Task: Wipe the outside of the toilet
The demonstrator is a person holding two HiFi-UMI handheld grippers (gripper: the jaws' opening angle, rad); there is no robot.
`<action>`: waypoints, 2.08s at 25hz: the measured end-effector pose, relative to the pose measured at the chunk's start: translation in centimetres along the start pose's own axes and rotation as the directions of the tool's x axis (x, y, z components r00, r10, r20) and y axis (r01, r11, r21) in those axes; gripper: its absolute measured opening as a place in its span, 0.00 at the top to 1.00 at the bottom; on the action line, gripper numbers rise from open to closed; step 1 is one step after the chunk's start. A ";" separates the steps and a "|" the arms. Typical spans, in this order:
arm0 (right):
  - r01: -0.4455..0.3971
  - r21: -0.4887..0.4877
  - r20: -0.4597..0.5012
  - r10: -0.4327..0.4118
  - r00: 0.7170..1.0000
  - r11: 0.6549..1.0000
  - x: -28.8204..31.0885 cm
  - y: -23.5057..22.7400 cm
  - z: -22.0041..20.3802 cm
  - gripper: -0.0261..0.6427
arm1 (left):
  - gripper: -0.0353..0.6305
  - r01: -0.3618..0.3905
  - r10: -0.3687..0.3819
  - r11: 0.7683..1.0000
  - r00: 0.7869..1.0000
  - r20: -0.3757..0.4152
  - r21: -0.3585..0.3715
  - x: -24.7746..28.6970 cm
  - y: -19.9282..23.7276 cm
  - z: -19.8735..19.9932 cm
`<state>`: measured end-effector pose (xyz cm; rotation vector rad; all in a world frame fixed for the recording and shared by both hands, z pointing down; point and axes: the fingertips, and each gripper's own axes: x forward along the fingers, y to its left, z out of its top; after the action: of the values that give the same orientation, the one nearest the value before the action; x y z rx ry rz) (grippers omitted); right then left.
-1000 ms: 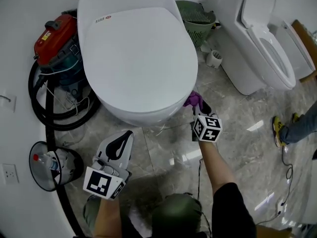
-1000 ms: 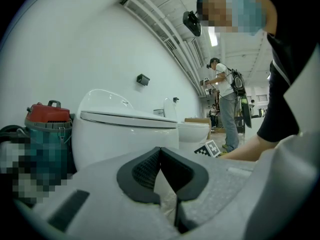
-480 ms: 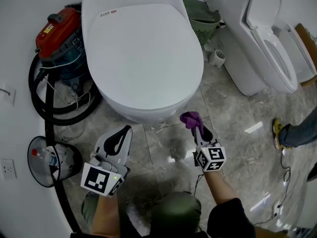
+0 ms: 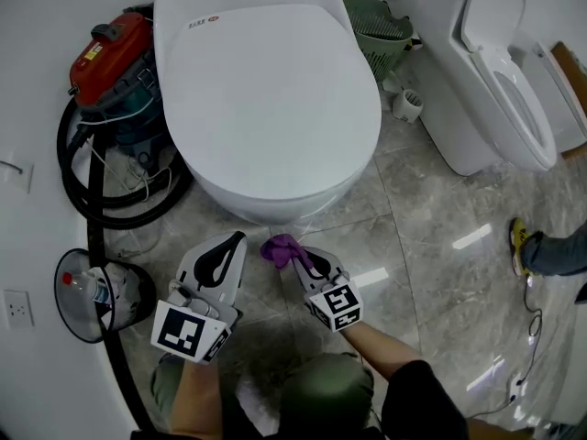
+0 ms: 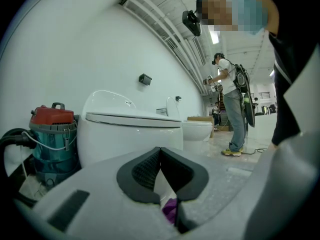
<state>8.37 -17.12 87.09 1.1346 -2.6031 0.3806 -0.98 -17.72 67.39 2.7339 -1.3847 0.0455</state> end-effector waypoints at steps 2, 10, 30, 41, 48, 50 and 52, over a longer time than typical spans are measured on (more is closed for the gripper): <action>-0.031 -0.012 0.000 0.031 1.000 0.999 2.4 1.5 0.0 0.90 | 0.94 -0.004 0.004 1.000 1.000 -0.003 0.005 -0.1 0.1 0.0; 0.034 0.017 -0.035 -0.033 0.999 0.999 6.3 -0.4 -0.4 0.90 | 0.94 0.004 -0.004 1.000 1.000 -0.013 0.002 0.0 -0.3 -0.3; 0.496 0.144 -0.042 -0.496 0.868 0.856 -1.5 -22.7 1.0 0.90 | 0.94 0.035 -0.035 0.999 0.999 -0.023 0.024 1.0 -1.5 -0.9; 0.500 0.204 -0.023 -0.506 0.862 0.842 -1.6 -22.2 1.7 0.90 | 0.94 0.059 -0.059 0.998 0.998 -0.017 0.014 1.3 -1.6 -0.9; 0.493 0.313 0.063 -0.535 0.842 0.812 -5.2 -20.2 3.5 0.90 | 0.94 0.061 -0.061 0.998 0.996 -0.061 -0.001 1.1 -1.5 -1.8; 0.482 0.354 0.094 -0.543 0.835 0.802 -6.5 -19.3 4.2 0.90 | 0.94 0.074 -0.072 0.997 0.993 -0.094 0.013 1.0 -1.8 -2.4; 0.468 0.401 0.107 -0.548 0.830 0.787 -7.5 -18.5 4.6 0.90 | 0.94 0.088 -0.078 0.993 0.988 -0.134 0.073 0.8 -2.0 -2.9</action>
<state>26.33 -25.87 82.56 2.0517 -2.3005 0.6534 1.12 -16.96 70.27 2.7916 -1.2597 0.2746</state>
